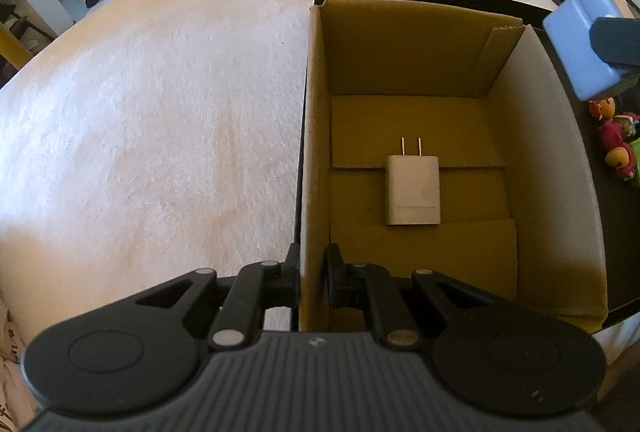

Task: Organize rigid objects
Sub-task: 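Lift the cube charger with the right gripper and carry it over the box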

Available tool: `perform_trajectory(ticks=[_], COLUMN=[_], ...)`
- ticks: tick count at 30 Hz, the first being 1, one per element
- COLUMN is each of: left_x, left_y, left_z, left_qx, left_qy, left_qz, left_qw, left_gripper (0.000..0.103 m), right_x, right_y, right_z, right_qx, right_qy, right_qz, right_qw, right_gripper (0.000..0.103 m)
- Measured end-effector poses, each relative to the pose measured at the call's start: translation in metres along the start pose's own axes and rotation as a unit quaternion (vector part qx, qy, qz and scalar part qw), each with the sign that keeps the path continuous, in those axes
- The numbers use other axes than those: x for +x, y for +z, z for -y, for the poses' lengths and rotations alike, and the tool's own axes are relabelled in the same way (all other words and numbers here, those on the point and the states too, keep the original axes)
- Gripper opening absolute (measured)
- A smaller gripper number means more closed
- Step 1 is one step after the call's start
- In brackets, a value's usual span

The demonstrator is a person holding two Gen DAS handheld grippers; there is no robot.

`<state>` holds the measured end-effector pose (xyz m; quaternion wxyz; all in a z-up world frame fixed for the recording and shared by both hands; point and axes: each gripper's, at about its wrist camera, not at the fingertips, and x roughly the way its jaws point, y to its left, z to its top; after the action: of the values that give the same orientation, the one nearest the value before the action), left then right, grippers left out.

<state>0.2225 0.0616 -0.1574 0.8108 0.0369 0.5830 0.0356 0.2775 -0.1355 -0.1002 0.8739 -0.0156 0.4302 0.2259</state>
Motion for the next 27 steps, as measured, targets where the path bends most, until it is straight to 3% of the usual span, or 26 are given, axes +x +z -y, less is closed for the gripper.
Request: perform_trajectory(ticks=[27], left_x=[0.013], left_y=[0.005], left_z=[-0.002], left_qx=[-0.009], left_qy=[-0.012], left_qz=[0.001], left_qw=[0.9999], left_gripper=[0.010], right_x=[0.058], right_y=[0.008], right_z=[-0.024], right_qx=[-0.013], right_qy=[0.044], right_qz=[-0.062], right_qw=[0.997], right_gripper=[0.042])
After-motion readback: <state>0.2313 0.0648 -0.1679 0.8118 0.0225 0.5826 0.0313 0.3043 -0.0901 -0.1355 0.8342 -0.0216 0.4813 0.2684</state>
